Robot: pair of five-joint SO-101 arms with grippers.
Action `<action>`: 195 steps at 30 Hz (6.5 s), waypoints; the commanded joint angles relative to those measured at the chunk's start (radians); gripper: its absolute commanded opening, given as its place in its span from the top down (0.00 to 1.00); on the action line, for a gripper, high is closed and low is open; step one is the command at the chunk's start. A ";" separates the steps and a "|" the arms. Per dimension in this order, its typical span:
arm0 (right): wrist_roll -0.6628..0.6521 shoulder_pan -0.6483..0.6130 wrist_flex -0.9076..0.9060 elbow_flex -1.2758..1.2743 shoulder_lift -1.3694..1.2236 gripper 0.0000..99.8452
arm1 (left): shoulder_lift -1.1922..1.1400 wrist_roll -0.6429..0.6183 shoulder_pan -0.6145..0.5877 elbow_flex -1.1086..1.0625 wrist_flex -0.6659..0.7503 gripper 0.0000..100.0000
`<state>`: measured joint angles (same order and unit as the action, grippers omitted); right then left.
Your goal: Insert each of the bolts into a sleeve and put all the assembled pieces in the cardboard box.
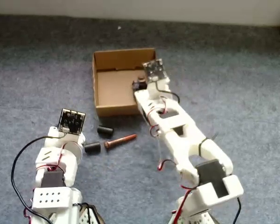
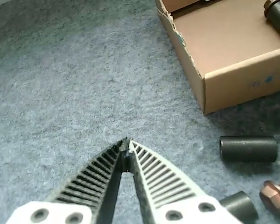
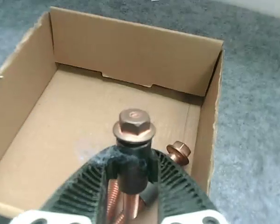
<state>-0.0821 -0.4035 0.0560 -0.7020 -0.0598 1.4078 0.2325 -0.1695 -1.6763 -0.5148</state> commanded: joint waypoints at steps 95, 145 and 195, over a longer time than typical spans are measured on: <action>-0.221 -0.289 -1.199 -0.004 0.314 1.00 | 0.008 0.002 -0.140 0.021 0.020 0.99; -0.103 -0.248 -1.333 -0.156 0.914 1.00 | 0.008 0.002 -0.139 -0.001 0.023 0.99; 0.118 0.567 -0.759 -1.067 1.894 1.00 | -0.027 0.003 0.300 0.532 -0.370 0.99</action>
<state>0.0253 0.1243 -0.7265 -1.6763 1.8059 1.4047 0.2325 0.0315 -1.2620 -0.8416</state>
